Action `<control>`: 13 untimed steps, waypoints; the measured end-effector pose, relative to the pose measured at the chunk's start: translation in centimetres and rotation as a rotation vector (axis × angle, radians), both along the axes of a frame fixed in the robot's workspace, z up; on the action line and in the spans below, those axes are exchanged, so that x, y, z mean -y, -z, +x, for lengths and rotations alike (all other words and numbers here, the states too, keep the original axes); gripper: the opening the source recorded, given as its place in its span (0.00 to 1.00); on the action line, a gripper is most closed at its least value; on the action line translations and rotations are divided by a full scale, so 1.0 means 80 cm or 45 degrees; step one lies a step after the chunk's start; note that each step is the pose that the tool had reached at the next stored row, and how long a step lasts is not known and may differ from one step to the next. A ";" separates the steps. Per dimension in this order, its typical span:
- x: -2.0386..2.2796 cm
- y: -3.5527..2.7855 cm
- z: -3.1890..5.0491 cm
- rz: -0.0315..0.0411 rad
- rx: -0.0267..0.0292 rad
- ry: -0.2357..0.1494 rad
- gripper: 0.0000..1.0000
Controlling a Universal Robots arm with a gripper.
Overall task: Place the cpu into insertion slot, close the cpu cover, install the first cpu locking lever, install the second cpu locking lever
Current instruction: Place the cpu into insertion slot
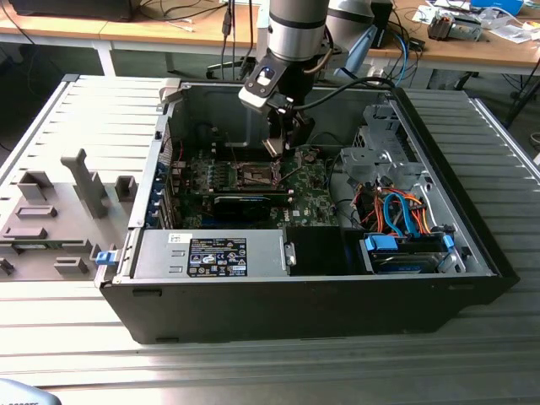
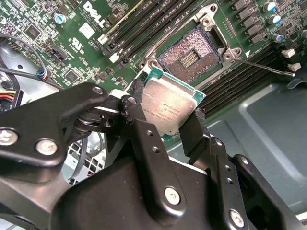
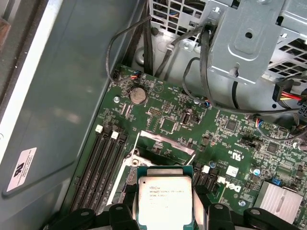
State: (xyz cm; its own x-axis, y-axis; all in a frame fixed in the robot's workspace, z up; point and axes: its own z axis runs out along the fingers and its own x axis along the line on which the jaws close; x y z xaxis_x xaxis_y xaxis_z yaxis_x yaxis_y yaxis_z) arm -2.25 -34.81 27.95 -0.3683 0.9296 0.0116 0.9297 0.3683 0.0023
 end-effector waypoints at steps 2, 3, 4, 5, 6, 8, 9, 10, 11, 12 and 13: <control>0.0000 0.0002 0.000 0.0000 -0.0001 0.002 0.55; 0.0000 0.0003 0.000 0.0000 0.0000 0.004 0.55; 0.0000 0.0005 0.000 -0.0001 0.0000 0.005 0.55; 0.0000 0.0007 0.000 0.0000 -0.0001 0.007 0.55; 0.0000 0.0009 0.000 0.0000 0.0000 0.009 0.55; 0.0000 0.0012 0.000 0.0000 0.0000 0.012 0.55; 0.0000 0.0013 0.000 -0.0001 0.0000 0.013 0.55; 0.0000 0.0014 0.000 -0.0001 0.0000 0.014 0.55; 0.0000 0.0015 0.000 -0.0002 0.0000 0.015 0.55; 0.0000 0.0016 0.000 -0.0001 0.0000 0.017 0.55; 0.0000 0.0017 0.000 -0.0001 0.0000 0.018 0.55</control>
State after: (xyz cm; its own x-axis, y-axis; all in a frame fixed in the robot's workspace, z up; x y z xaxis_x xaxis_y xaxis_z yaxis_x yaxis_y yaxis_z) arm -2.25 -34.81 27.82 -0.3553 0.9347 0.0116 0.9347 0.3553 0.0022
